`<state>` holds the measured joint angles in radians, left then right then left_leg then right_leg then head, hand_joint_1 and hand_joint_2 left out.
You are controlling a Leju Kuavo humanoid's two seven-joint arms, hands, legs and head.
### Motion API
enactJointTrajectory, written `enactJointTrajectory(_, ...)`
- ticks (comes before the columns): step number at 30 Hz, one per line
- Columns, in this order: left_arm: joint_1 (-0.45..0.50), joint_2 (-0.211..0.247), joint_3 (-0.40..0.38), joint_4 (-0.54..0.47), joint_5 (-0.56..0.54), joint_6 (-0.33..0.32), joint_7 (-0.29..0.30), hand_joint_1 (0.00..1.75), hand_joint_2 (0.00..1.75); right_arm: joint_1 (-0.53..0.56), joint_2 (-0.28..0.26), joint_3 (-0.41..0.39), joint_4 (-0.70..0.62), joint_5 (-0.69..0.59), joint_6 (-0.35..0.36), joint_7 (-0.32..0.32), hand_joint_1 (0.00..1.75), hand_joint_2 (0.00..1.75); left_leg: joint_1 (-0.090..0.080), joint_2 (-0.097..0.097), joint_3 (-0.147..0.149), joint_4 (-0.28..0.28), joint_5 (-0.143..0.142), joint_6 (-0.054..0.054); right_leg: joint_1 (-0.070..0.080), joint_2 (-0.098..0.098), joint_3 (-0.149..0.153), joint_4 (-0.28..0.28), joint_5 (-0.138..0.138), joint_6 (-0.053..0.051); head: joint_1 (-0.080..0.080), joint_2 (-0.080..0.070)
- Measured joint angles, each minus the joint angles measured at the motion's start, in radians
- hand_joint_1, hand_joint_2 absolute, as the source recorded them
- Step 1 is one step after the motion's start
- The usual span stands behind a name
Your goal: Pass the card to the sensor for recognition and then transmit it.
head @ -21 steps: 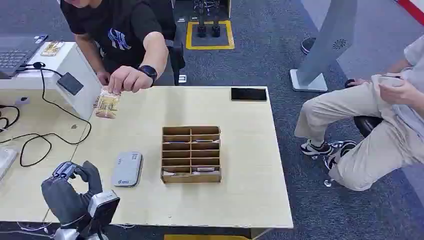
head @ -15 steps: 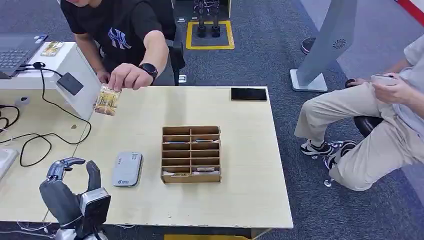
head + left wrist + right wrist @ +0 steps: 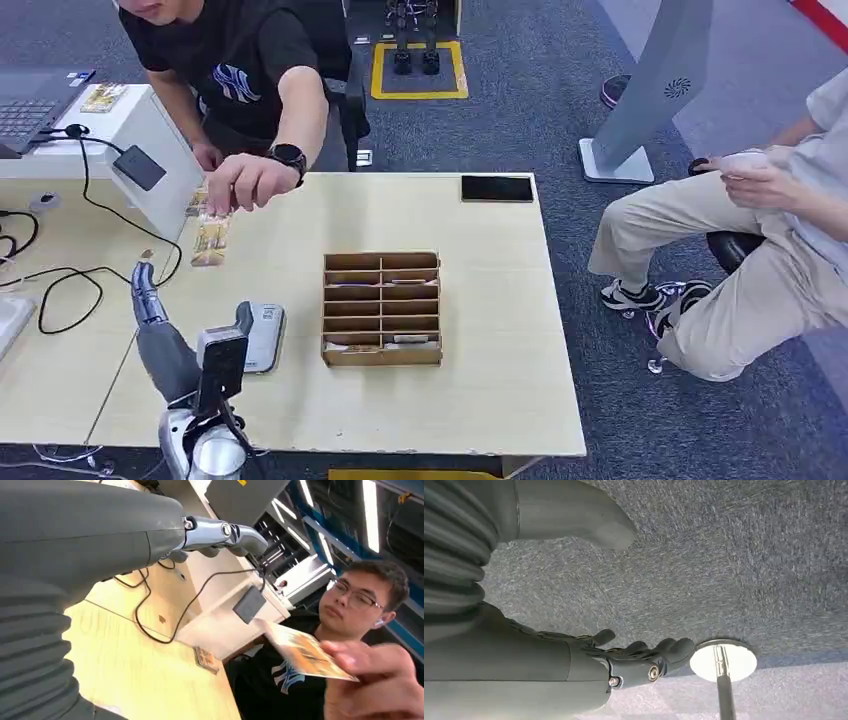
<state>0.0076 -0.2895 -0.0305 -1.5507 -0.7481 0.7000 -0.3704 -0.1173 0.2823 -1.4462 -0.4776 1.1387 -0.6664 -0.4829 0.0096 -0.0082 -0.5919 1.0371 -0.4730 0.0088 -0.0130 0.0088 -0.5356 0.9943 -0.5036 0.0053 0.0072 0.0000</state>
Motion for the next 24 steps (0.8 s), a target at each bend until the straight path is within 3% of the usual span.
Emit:
enactJointTrajectory(9,-0.058,0.001,0.011,0.053,-0.106,0.0,0.008,0.0,1.75,-0.005,-0.016,0.014,0.027,0.025,0.0,-0.002,0.0,1.75,0.0,0.001,0.0,0.0,0.0,0.0,0.0,0.0,0.0,0.0,0.0,0.0,0.0,0.0)
enactJointTrajectory(17,-0.089,0.001,0.089,0.027,-0.368,0.001,0.049,0.0,1.75,-0.015,-0.027,0.027,0.046,0.069,0.0,0.011,0.0,1.75,0.0,0.001,0.0,0.0,0.0,0.0,0.0,0.0,0.0,0.001,0.0,0.0,0.0,0.0)
enactJointTrajectory(19,-0.102,0.001,0.117,-0.003,-0.457,0.001,0.039,0.0,1.75,-0.019,-0.031,0.039,0.053,0.079,0.0,0.014,0.0,1.75,0.0,0.001,0.0,0.0,0.0,0.0,0.0,0.0,0.0,0.001,0.0,0.0,0.0,0.0)
enactJointTrajectory(24,-0.151,-0.003,0.198,-0.042,-0.54,0.001,-0.016,0.0,1.75,-0.029,-0.037,0.062,0.065,0.087,0.0,0.022,0.0,1.75,0.0,0.001,0.0,0.0,0.0,0.0,0.0,0.0,0.0,0.001,0.0,0.0,0.0,0.0)
